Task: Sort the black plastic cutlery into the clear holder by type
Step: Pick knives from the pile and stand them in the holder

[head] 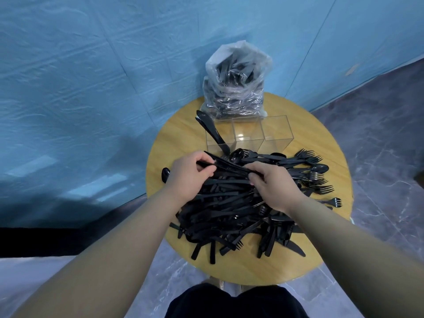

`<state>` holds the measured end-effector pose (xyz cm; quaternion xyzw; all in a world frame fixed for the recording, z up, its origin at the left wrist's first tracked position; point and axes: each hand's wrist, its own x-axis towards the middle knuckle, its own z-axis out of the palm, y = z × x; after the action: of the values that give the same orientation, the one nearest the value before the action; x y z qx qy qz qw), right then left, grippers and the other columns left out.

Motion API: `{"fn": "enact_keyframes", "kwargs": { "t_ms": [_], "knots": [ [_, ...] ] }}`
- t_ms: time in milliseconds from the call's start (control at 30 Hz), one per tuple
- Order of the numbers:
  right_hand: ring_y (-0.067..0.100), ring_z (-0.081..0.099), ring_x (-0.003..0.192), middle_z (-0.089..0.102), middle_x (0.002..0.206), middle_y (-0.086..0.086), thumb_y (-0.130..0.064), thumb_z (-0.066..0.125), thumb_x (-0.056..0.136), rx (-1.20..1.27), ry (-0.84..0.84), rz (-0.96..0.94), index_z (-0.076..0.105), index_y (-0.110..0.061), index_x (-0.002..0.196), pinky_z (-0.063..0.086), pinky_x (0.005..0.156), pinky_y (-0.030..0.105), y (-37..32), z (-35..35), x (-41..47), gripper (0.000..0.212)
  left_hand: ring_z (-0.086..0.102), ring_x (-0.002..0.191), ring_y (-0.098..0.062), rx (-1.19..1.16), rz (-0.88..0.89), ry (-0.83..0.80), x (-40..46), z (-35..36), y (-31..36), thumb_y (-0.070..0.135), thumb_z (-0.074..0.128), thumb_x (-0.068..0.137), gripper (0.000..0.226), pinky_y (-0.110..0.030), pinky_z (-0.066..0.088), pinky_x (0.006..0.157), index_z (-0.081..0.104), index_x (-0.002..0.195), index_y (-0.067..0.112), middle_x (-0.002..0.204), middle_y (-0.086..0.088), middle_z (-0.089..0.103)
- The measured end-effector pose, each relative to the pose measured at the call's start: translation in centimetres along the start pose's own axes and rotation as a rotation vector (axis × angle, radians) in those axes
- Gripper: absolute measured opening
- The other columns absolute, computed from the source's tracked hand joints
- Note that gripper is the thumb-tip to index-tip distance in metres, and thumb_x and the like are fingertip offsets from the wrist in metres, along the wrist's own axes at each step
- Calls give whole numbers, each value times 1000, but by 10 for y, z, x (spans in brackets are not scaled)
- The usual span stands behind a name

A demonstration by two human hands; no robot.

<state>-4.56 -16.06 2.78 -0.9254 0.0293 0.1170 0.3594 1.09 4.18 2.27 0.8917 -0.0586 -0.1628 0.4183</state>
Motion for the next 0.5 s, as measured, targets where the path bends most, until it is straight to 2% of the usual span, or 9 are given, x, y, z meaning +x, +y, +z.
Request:
{"fn": "enact_keyframes", "kwargs": {
  "t_ms": [67,100,200,333,433,500],
  "knots": [
    [-1,52,73,59,87,-17,-17,48,98,36,-7,-31,61,-20,126,34,64,7,-1,-4,0,31,54,47,4,-28,-28,41,4,-1,5,26,68,87,11,-12,38,48,57,91,27,78,7,70],
    [-9,50,71,57,84,-23,-17,49,97,52,-12,-44,61,-21,125,32,64,3,-2,-7,0,30,57,53,3,-38,-43,69,5,-1,6,27,70,85,15,-17,43,52,56,91,27,78,7,69],
    [-14,52,70,56,82,-31,-13,52,96,73,-13,-83,64,-22,122,34,67,0,-5,-12,0,30,64,75,-3,-67,-71,152,10,-1,11,26,75,80,31,-24,51,68,51,100,21,85,12,61],
    [-6,54,76,66,93,-13,-14,53,96,60,16,-73,63,-21,125,35,70,0,-4,-17,3,31,64,80,-10,-256,-171,154,14,-4,19,23,75,81,48,-24,52,73,45,118,27,93,4,61],
    [-1,60,70,69,86,-11,-14,52,96,64,11,-72,62,-21,125,41,66,4,-3,-17,4,31,65,75,-9,-493,-239,104,14,-5,23,14,69,86,31,-21,54,69,53,112,20,91,1,64],
    [3,63,68,69,82,-10,-13,51,96,92,2,-69,63,-21,123,46,66,10,-2,-17,4,30,64,72,-6,-547,-251,115,15,-5,22,10,65,88,17,-17,51,63,60,104,13,89,-1,64]
  ]
}}
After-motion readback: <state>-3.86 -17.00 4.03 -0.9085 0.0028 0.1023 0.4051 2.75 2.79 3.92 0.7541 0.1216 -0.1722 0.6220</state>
